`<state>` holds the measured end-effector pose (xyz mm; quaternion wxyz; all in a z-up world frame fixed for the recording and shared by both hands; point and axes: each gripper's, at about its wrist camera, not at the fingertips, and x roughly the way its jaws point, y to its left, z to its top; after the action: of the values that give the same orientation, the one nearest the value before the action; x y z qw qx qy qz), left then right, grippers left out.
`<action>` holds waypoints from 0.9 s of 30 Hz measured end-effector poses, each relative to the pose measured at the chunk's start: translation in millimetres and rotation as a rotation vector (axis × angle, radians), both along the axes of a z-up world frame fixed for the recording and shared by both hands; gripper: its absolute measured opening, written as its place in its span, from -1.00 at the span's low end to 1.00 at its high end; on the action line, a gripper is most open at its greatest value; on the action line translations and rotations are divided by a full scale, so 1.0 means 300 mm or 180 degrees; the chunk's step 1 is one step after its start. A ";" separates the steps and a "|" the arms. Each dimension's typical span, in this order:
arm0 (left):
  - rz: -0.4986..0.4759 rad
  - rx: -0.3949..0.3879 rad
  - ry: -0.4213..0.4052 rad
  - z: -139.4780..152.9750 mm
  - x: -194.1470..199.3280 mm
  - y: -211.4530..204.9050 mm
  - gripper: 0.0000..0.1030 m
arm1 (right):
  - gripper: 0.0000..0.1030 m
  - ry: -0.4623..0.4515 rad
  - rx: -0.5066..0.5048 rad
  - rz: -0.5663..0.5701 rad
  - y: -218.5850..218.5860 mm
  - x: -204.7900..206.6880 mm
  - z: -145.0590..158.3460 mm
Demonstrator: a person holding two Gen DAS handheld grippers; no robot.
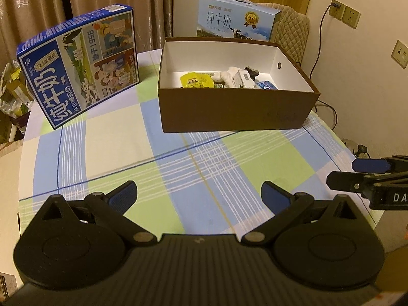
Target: Organize objects
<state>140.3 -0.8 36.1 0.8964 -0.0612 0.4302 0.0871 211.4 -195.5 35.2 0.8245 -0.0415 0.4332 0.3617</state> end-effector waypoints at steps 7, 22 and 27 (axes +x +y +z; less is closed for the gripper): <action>-0.0006 -0.0014 0.0028 -0.008 -0.017 -0.009 0.98 | 0.46 0.0022 0.0000 0.0017 -0.004 -0.018 -0.004; 0.0042 -0.0013 0.0062 -0.017 -0.011 -0.001 0.98 | 0.46 0.0066 -0.0024 0.0026 0.000 -0.011 -0.021; 0.0041 -0.0010 0.0065 -0.018 -0.010 -0.002 0.98 | 0.46 0.0077 -0.0023 0.0017 0.001 -0.006 -0.024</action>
<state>137.5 -1.3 30.7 0.8913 -0.0645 0.4391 0.0929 209.6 -195.4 28.1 0.8180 -0.0413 0.4444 0.3629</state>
